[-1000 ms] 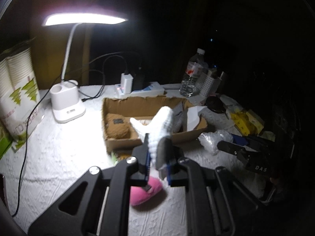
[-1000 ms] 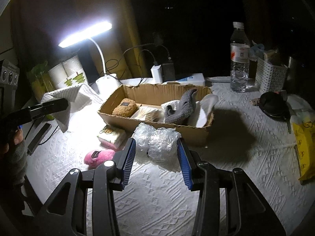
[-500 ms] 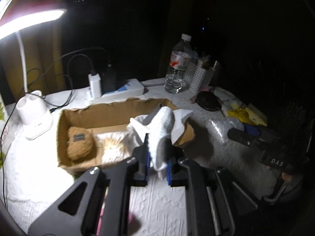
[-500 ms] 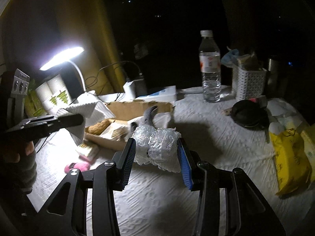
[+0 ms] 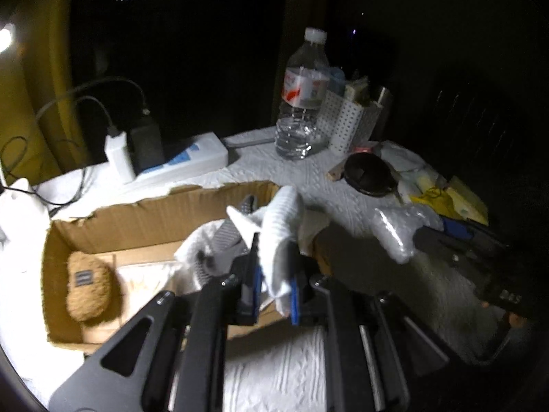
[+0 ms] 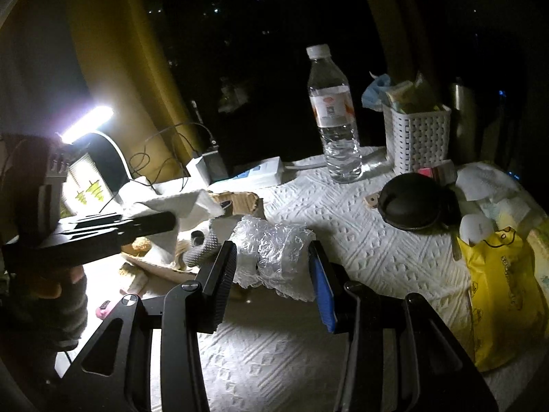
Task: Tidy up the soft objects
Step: 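Carry the white cloth into the box and open the left tool while the right tool carries the bubble wrap, then lower the bubble-wrap roll into the box and open the right tool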
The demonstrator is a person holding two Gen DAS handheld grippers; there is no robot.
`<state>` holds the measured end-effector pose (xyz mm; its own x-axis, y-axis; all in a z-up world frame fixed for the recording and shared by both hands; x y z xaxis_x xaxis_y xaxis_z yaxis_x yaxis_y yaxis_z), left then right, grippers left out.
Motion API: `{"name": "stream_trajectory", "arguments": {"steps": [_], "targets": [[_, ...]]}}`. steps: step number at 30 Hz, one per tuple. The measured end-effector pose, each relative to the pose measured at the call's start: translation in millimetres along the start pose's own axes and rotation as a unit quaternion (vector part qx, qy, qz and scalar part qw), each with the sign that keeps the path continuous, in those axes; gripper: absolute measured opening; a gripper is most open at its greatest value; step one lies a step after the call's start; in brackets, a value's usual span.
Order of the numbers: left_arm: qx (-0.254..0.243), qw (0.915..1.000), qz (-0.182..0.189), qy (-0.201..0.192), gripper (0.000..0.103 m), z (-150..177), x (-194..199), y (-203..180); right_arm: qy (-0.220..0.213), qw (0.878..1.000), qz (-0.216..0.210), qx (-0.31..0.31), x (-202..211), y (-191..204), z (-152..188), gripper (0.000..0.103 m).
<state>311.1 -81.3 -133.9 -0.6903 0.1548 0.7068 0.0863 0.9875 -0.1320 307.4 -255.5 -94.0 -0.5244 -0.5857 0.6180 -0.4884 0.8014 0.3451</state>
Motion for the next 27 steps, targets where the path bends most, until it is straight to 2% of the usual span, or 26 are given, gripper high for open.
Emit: {"name": "stream_trajectory", "arguments": {"steps": [8,14,16,17,18,19,20,21,27], "targets": [[0.001,0.9988,0.001,0.048,0.012,10,-54,-5,0.008,1.0,0.003,-0.016,-9,-19,5,0.045],[0.003,0.997,0.01,0.077,0.015,20,-70,-4,0.011,1.0,0.012,-0.019,-13,-22,7,0.045],[0.005,0.9971,0.016,0.074,0.029,19,-65,-4,0.011,1.0,0.018,-0.018,-11,-20,6,0.045],[0.005,0.9973,0.017,0.072,0.03,18,-62,-3,0.01,1.0,0.021,-0.018,-10,-19,6,0.045],[0.004,0.9976,0.018,0.067,0.037,17,-58,-3,0.009,1.0,0.024,-0.016,-9,-17,5,0.045],[0.002,0.9979,0.018,0.062,0.058,16,-53,-3,0.008,1.0,0.027,-0.014,-7,-15,3,0.045],[0.004,0.9983,0.018,0.055,0.071,15,-47,-1,0.007,0.999,0.03,-0.012,-6,-13,2,0.045],[0.008,0.9987,0.02,0.046,0.09,13,-39,1,0.005,0.999,0.033,-0.01,-4,-10,0,0.045],[0.017,0.9996,0.016,0.017,0.091,12,0,19,-0.006,0.999,0.048,0.005,9,11,-10,0.045]]}}
Point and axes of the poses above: each gripper's, at about its wrist camera, not at the fingertips, and x roughly against the way its jaws point, y to its left, z to its underside, the point moved 5 cm from there along -x, roughly the way its jaws point, and after that the axes turned 5 degrees about -z, right-handed, at the moved point
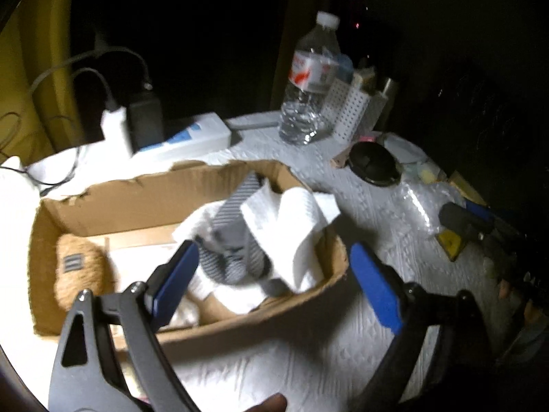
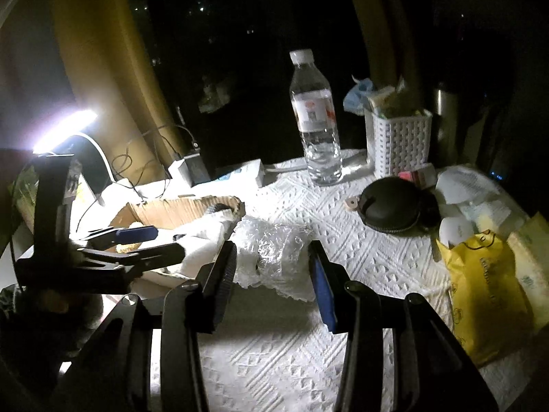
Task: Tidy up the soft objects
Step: 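Lower the bubble-wrap roll into the box and open the right tool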
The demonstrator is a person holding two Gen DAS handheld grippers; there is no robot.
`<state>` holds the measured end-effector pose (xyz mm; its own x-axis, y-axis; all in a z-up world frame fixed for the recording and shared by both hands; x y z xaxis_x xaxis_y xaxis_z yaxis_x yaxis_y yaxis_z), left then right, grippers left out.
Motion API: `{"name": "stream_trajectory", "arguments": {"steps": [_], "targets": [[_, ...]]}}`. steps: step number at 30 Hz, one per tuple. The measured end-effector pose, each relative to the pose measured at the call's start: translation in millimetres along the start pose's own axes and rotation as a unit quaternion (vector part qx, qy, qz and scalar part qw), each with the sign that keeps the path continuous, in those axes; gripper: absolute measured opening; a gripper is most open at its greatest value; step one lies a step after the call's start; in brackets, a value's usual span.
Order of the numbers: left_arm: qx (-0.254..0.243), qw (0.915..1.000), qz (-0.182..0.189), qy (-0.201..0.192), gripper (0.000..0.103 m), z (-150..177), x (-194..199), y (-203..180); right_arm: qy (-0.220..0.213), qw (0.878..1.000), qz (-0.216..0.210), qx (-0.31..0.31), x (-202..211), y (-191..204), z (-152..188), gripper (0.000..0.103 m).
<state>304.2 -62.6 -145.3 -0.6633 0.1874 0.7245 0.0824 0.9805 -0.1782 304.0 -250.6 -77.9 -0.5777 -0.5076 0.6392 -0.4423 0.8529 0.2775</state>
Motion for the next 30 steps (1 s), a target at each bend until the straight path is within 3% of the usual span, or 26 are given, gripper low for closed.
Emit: {"name": "stream_trajectory", "arguments": {"steps": [6,14,22,30], "targets": [[0.019,0.9995,-0.008,-0.024,0.091,12,41,33,0.002,1.0,-0.005,0.022,0,38,-4,0.045],[0.051,0.997,-0.044,-0.039,0.091,36,80,100,0.017,0.998,-0.02,0.056,-23,100,-6,0.045],[0.089,0.9926,-0.07,-0.043,0.091,59,92,160,0.044,0.995,-0.035,0.079,-61,153,-2,0.045],[0.109,0.9899,-0.078,-0.047,0.091,66,94,192,0.072,0.992,-0.052,0.092,-114,189,0,0.045]]}}
Point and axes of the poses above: each gripper's, at about its wrist camera, not at the fingertips, and x roughly against the way its jaws point, y to its left, z to its underside, the point moved 5 cm from there along -x, roughly the way its jaws point, and after that the axes turned 5 degrees about -z, right-handed, at the moved point
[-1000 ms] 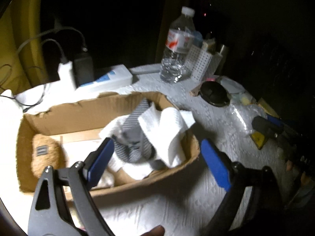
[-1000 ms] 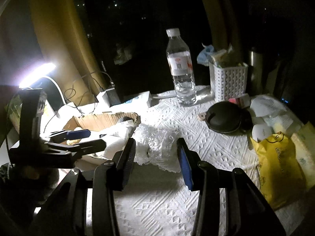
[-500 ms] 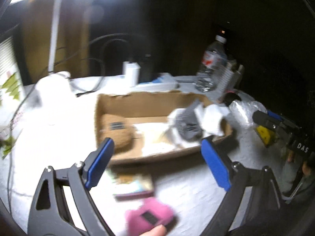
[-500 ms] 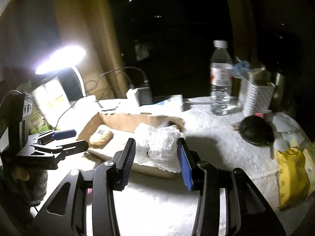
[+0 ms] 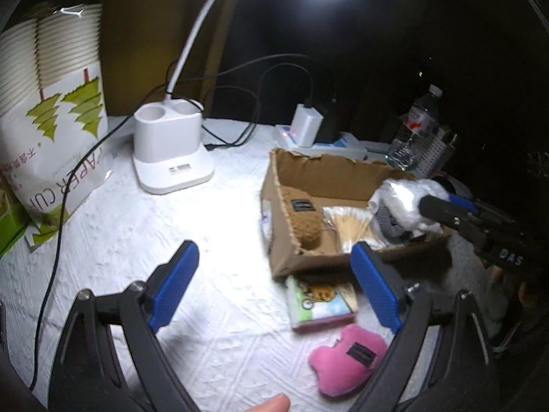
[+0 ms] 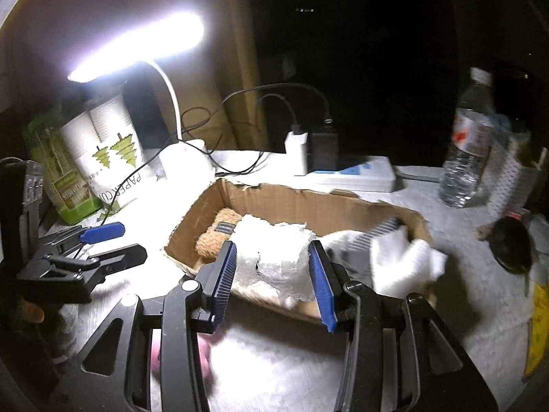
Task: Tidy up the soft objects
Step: 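Lower the bubble-wrap roll into the box and open the right tool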
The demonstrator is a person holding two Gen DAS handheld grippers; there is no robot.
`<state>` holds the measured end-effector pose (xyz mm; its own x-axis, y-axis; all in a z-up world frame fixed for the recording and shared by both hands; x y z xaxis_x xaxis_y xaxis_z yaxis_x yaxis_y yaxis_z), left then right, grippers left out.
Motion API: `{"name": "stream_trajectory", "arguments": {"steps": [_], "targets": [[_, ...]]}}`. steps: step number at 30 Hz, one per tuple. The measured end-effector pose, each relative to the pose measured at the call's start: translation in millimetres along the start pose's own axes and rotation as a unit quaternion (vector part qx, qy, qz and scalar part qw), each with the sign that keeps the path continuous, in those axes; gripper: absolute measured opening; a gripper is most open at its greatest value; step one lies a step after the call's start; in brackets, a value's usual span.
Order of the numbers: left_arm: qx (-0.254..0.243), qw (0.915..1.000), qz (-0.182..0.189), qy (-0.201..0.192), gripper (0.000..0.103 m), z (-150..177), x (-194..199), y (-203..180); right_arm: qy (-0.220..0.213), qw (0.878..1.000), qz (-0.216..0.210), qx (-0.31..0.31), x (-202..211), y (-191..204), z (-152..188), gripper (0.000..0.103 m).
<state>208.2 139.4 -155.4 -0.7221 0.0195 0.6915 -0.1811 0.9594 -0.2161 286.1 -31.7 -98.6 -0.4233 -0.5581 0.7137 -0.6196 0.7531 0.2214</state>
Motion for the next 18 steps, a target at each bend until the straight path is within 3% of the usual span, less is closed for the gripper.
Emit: {"name": "stream_trajectory", "arguments": {"steps": [18], "targets": [[0.032,0.9994,-0.008,0.014,0.091,5,-30,25,0.053,0.998,0.009,-0.03,-96,-19,-5,0.046]]}}
Point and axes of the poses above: each gripper's, at about its wrist camera, not at the fingertips, and x roughly against the way its jaws point, y to its left, z to its underside, the point moved 5 cm from there along -x, roughly the way its jaws point, and after that the axes turned 5 degrees about -z, right-handed, at the moved point
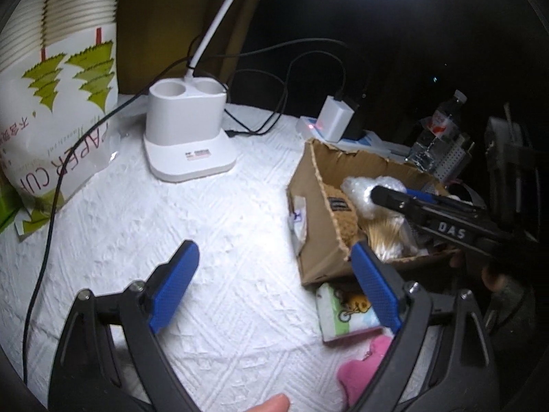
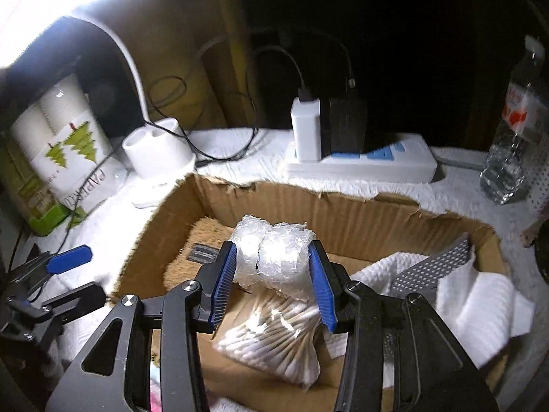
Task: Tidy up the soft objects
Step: 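Lower the bubble-wrap roll into the box and open the right tool, then reach the right tool to the pink plush and grasp it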
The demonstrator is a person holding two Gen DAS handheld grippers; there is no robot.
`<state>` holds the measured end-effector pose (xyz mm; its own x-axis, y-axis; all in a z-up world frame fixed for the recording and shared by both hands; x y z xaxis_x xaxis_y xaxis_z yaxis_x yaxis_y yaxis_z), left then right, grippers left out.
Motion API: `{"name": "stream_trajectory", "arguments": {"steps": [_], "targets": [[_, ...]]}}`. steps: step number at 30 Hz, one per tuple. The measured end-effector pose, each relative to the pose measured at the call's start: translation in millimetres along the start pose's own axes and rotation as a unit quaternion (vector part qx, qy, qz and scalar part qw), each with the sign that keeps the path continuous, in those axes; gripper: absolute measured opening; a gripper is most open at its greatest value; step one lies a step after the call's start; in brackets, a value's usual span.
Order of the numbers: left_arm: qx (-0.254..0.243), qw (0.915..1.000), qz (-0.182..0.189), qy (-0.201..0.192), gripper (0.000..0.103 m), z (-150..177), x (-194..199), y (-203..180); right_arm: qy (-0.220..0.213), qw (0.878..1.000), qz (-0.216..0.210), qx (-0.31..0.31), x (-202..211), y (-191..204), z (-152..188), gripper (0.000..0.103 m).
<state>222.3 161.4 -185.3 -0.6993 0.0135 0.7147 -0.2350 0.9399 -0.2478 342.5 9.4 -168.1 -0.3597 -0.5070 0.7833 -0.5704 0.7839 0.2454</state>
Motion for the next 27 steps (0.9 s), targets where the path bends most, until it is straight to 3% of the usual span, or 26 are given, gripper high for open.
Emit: {"name": "stream_trajectory", "arguments": {"steps": [12,19,27], "targets": [[-0.002,0.9999,-0.002,-0.013,0.091,1,16,-1,-0.009,1.0,0.018,0.017,12,10,0,0.055],[0.004,0.9997,-0.001,-0.023,0.091,7,36,0,-0.018,0.999,0.022,0.024,35,19,10,0.074],[0.0,0.9994,-0.002,-0.035,0.091,18,62,-6,-0.026,0.999,0.014,0.033,64,37,26,0.074]]}}
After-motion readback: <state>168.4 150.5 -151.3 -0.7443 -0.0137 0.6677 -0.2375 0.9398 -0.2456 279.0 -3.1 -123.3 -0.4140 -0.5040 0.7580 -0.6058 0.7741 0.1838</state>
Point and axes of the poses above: each gripper's, at about its wrist camera, not at the fingertips, and x roughly against the way its jaws point, y to its left, z to its underside, the point moved 5 cm from there along -x, roughly the way its jaws point, and after that the axes turned 5 degrees about -z, right-handed, at the moved point
